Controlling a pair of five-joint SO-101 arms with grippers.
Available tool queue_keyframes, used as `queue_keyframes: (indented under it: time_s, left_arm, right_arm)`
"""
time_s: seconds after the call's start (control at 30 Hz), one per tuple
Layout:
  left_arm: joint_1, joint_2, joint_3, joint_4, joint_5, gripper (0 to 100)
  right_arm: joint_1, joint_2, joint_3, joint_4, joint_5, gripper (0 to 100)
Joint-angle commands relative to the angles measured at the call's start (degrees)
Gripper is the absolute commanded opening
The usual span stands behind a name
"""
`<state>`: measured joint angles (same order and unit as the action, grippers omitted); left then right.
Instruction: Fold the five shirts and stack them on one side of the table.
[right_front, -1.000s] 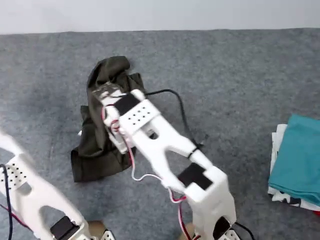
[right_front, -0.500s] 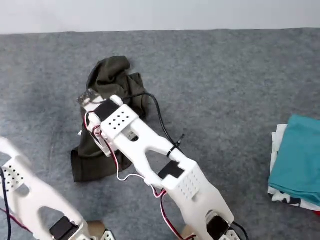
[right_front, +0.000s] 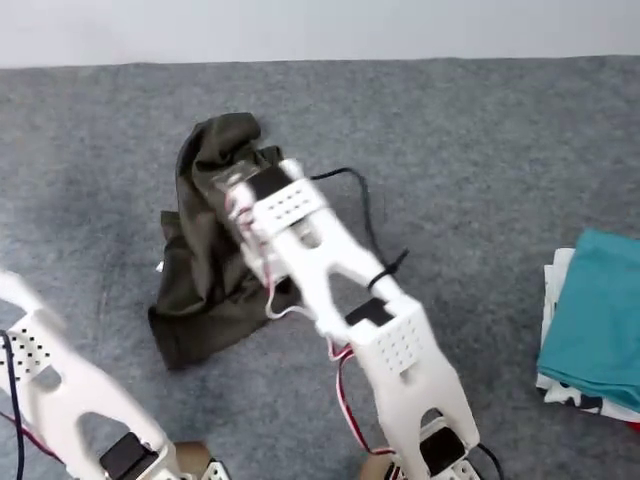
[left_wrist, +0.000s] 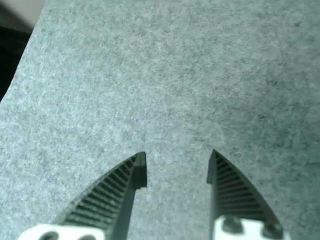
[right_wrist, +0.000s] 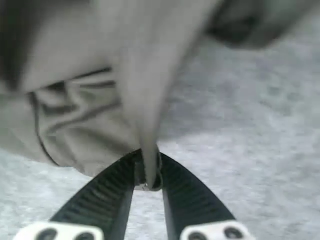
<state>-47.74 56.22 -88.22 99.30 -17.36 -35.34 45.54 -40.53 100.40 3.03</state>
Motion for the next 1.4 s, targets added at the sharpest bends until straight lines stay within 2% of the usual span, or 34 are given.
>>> queue_keyframes:
  time_s: [0.0, 0.3, 0.67, 0.77, 0.83, 0.93, 1.0, 1.2, 1.37]
  left_arm:
    - [1.6, -0.3, -1.7, 1.1, -0.1, 20]
    - [2.6, -0.2, -1.6, 1.2, -0.1, 20]
    - [3.5, -0.2, -0.5, 1.2, -0.1, 20]
    - [3.5, -0.2, 1.5, 1.2, -0.1, 20]
    - [3.5, -0.3, 2.3, 1.2, -0.1, 20]
    - [3.4, -0.3, 2.8, 1.2, -0.1, 20]
    - [3.4, -0.3, 2.8, 1.2, -0.1, 20]
    - [3.4, -0.3, 2.8, 1.2, -0.1, 20]
    - [3.4, -0.3, 2.8, 1.2, -0.1, 20]
  right_arm:
    - [7.3, -4.5, -2.8, 1.7, 3.5, 1.0]
    - [25.5, -5.6, -2.9, -5.3, 13.8, 0.9]
    - [34.9, -5.3, -12.3, -9.1, 24.9, 1.1]
    - [34.6, -5.7, -16.3, -3.9, 24.9, 4.2]
    - [32.7, -5.5, -20.0, 2.2, 24.7, 11.0]
    - [30.5, -7.5, -20.7, 2.8, 20.0, 17.7]
    - [28.7, -10.2, -19.6, 2.8, 19.8, 19.3]
    - [23.4, -21.0, -3.6, 2.8, 19.6, 19.5]
    - [20.5, -33.5, 16.1, 2.7, 19.6, 19.5]
